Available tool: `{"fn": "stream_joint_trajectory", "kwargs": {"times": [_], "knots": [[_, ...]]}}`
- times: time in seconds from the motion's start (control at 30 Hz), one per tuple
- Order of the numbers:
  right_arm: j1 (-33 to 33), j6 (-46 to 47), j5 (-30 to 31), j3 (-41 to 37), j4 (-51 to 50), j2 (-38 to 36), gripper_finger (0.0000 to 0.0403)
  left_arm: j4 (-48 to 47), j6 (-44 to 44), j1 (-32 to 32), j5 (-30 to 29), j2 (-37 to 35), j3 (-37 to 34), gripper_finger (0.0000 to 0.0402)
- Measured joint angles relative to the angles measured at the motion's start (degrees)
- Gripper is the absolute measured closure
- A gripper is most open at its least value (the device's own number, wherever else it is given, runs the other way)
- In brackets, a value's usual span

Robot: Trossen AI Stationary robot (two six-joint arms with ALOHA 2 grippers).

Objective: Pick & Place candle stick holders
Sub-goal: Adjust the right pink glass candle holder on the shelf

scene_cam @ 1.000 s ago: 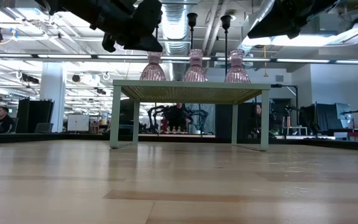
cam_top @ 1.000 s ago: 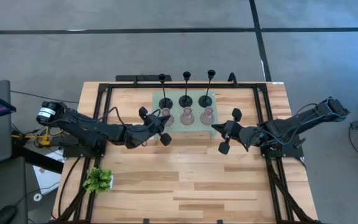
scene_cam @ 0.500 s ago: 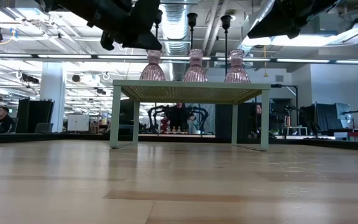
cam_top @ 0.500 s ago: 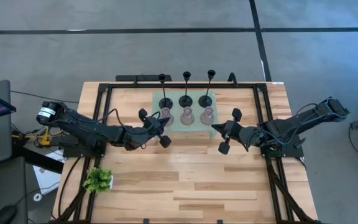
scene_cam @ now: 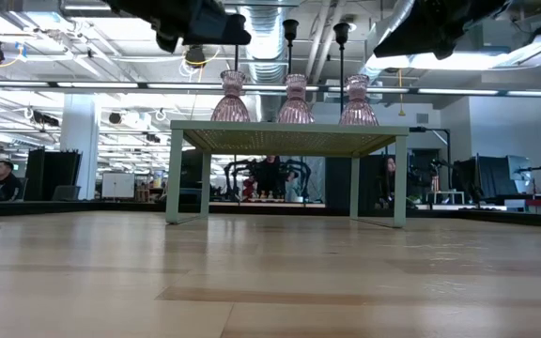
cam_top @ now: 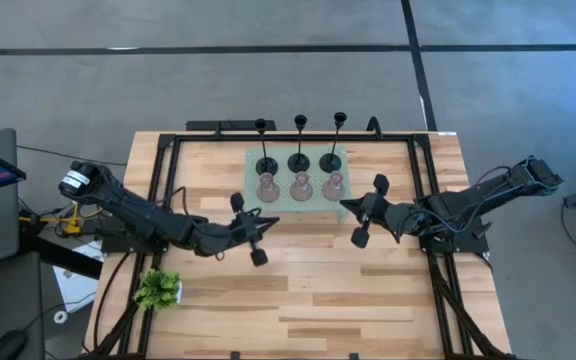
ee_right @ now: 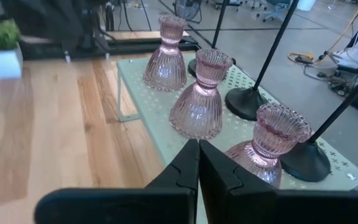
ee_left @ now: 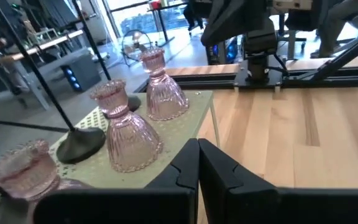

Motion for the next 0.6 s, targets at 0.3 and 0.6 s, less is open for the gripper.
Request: {"fn": "stream_joint_trajectory", "kwargs": {"times": [0.3,0.6], "knots": [[0.07,6.21,-0.19,0.02,4.42,1.19,0.0403,-0.02,3.41,-5.30,-9.23,0.00,0.00,0.0398],[-0.14,8.53,5.76,-0.02,9.09,10.11,0.0403,-0.03,6.10,-8.63,-17.25,0.00,0.00,0.0398]]}}
